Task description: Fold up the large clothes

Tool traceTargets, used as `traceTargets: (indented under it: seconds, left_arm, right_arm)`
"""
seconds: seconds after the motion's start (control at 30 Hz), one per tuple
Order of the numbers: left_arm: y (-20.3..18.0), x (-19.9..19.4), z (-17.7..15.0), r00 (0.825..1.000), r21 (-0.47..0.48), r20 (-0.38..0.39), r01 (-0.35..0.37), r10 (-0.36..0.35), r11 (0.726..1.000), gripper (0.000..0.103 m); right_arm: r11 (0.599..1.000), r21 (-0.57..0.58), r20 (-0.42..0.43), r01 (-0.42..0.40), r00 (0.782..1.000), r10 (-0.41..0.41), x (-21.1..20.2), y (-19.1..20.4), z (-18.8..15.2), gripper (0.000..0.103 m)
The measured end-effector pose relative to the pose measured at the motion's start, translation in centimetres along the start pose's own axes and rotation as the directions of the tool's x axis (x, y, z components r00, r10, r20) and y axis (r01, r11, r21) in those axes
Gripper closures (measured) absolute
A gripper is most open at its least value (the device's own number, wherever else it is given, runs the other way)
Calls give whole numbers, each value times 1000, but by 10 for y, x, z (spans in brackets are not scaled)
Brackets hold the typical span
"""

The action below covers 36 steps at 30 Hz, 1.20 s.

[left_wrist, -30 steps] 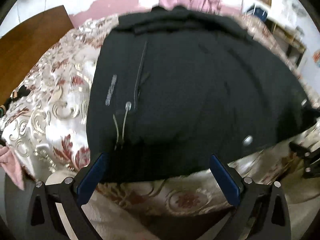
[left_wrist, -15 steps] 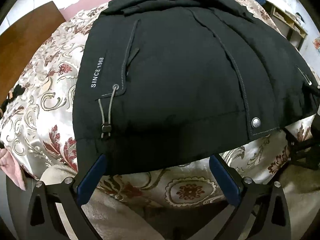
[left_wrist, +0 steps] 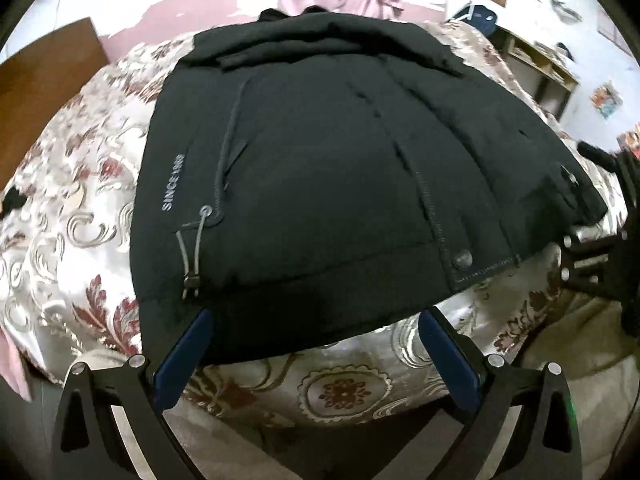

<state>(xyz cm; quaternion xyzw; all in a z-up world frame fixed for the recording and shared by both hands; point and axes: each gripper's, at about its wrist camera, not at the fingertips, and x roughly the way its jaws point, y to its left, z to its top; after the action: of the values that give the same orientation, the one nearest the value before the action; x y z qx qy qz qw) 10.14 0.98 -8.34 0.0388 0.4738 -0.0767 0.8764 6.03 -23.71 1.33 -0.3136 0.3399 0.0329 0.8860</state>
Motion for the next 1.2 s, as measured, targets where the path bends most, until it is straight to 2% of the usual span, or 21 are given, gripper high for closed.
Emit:
traceTargets:
  seconds: [0.2,0.43,0.5,0.67,0.77,0.9,1.07,1.2]
  left_arm:
    - [-11,10,2,999,68,-31,-22,24,997,0]
    - [-11,39,2,983,89,-152,-86,99,992,0]
    - [-9,42,1,979,83,-164,-110,122,990,0]
    - [-7,45,1,970,63,-157,-178,185,982,0]
    - [-3,46,2,966,49,-143,-210,215,977,0]
    - [0,42,6,968,35,-82,-236,238,971,1]
    - [9,43,7,962,-9,-65,-266,265,964,10]
    - [16,48,10,952,-25,-70,-300,297,954,23]
  right_arm:
    - [982,156,10,-102,995,102,16,-36,-7,2]
    - [963,226,35,-149,989,145,26,-57,-7,2]
    - [955,247,42,-166,986,160,31,-63,-2,2]
    - [938,278,60,-206,979,197,33,-75,12,2]
    - [940,273,76,-205,979,191,33,-76,19,2]
    - [940,279,80,-196,980,181,33,-74,21,2]
    - [931,307,66,-195,981,184,35,-75,14,2]
    - [916,342,63,-208,978,198,38,-77,10,2]
